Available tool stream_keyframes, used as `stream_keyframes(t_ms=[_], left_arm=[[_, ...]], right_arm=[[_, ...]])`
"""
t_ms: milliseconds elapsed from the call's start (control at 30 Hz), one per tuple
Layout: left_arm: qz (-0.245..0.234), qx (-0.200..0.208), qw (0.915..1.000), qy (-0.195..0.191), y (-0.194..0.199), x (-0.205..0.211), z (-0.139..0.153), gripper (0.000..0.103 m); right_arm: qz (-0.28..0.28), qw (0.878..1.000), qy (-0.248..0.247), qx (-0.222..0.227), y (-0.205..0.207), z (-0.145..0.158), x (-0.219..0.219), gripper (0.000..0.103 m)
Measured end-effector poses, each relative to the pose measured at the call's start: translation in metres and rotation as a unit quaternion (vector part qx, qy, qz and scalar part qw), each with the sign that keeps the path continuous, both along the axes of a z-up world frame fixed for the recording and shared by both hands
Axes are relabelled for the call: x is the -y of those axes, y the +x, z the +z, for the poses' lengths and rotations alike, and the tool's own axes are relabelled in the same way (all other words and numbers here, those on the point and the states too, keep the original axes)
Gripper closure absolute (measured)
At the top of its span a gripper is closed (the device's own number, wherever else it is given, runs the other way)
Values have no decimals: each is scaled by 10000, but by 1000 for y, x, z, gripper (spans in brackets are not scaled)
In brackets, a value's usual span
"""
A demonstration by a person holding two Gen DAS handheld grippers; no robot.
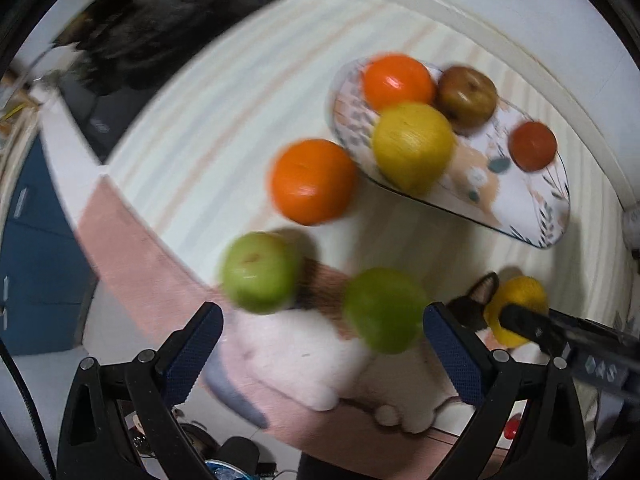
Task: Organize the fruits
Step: 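Grasp a yellow citrus with the right tool while the left grasps a green apple, then carry the yellow citrus and green apple onto the plate and release both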
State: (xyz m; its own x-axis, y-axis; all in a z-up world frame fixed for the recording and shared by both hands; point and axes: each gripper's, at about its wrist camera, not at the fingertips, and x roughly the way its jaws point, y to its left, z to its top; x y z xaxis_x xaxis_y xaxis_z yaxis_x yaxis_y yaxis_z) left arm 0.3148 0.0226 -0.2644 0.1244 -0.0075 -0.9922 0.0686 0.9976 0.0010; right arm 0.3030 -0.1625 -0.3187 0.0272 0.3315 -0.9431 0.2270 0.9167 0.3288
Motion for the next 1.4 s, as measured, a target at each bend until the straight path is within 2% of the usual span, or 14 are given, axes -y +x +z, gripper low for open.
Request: stream_keyframes(t_ms=[67, 133, 267, 367, 467, 500, 600, 900, 1100, 1267, 1400], left_arm=[[-140, -88, 9998, 84, 4, 11, -10, 0], [-431, 149, 9986, 250, 5, 26, -8, 1], [-799, 78, 9965, 229, 5, 48, -7, 18], [-983, 41, 9942, 441, 1, 59, -14, 19], [-1020, -101, 9938, 435, -5, 59, -23, 43], [-1045, -119, 9932, 503, -6, 60, -25, 45], [-939, 51, 9950, 332, -7, 55, -23, 45], [-688, -100, 9976, -23, -1, 39, -21, 45], [-712, -92, 9972, -233, -11, 56, -13, 46], [-805, 123, 9949, -602, 11, 76, 31, 46], [-1081, 338, 9920, -555, 48, 93, 54, 45]], right_arm=[[31, 9999, -154, -23, -5, -1, 5, 40], [23, 9999, -163, 9, -7, -2, 5, 40], [24, 9999, -167, 6, -13, 0, 2, 40], [63, 9998, -186, 15, -14, 3, 0, 40], [49, 9999, -149, 9, -11, 4, -2, 40], [50, 9999, -140, 21, -13, 6, 2, 40], [87, 9998, -148, 51, -17, 10, 17, 40], [132, 9999, -77, -8, -17, 9, 19, 39], [86, 9999, -39, 35, -24, 14, 23, 40], [-394, 9979, 153, 497, -18, 43, 51, 40], [-629, 9943, 203, 839, 6, 58, 68, 40]])
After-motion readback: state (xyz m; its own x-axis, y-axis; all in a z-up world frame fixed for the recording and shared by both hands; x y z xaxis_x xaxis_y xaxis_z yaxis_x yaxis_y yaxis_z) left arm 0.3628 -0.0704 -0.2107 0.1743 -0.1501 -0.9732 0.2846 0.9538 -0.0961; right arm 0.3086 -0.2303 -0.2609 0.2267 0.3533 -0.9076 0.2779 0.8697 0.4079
